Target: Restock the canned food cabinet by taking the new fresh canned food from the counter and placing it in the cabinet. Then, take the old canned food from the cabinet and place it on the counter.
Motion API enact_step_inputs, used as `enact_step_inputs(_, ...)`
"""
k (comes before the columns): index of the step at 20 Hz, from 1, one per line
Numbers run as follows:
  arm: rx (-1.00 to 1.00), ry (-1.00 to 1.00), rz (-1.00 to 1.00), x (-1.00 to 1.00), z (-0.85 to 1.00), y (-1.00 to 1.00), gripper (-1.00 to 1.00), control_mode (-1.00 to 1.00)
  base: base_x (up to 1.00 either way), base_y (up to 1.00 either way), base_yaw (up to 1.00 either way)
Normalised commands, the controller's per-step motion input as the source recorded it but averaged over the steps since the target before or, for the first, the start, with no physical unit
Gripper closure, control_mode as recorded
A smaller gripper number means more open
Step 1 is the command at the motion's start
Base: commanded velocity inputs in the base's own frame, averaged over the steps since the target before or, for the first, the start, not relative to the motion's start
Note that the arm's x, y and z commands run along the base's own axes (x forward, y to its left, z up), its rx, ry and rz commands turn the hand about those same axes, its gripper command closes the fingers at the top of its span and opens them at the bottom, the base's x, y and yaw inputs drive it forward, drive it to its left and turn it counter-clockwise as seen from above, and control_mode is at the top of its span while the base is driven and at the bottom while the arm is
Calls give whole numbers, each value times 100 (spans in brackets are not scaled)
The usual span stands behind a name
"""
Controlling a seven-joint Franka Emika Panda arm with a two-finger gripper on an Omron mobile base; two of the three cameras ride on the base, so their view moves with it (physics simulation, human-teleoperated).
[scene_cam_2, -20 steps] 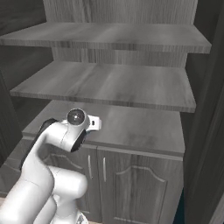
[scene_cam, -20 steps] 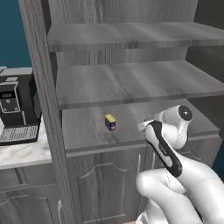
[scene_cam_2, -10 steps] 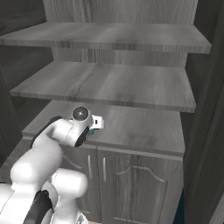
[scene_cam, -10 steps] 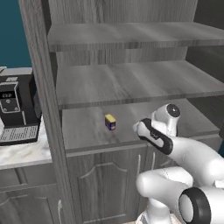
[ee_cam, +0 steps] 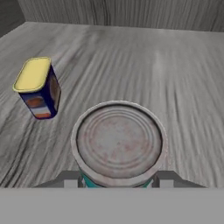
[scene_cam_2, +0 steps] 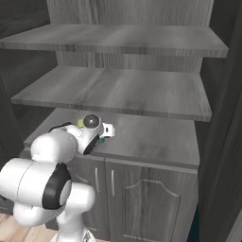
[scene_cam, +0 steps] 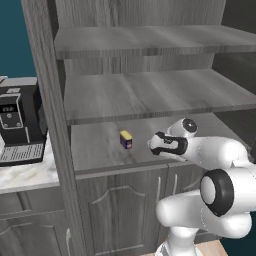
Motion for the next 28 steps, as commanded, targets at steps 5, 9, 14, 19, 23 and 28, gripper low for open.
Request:
enact_step_inputs(5, 0, 0, 0, 57, -16, 0, 100, -100, 0, 0, 0)
enact_step_inputs(9, 0, 0, 0, 38, -6, 0, -100, -100, 0, 0, 0)
enact_step_inputs(14, 0, 0, 0, 0, 0, 0, -100, -100, 0, 0, 0)
enact_step_inputs(19, 1, -1, 0, 0, 18, 0, -100, -100, 0, 0, 0)
enact_step_inputs(23, 0, -6, -1, -1, 59, 0, -100, -100, 0, 0, 0)
enact_step_inputs(28, 0, -7, 0, -54, 61, 0, -100, -100, 0, 0, 0)
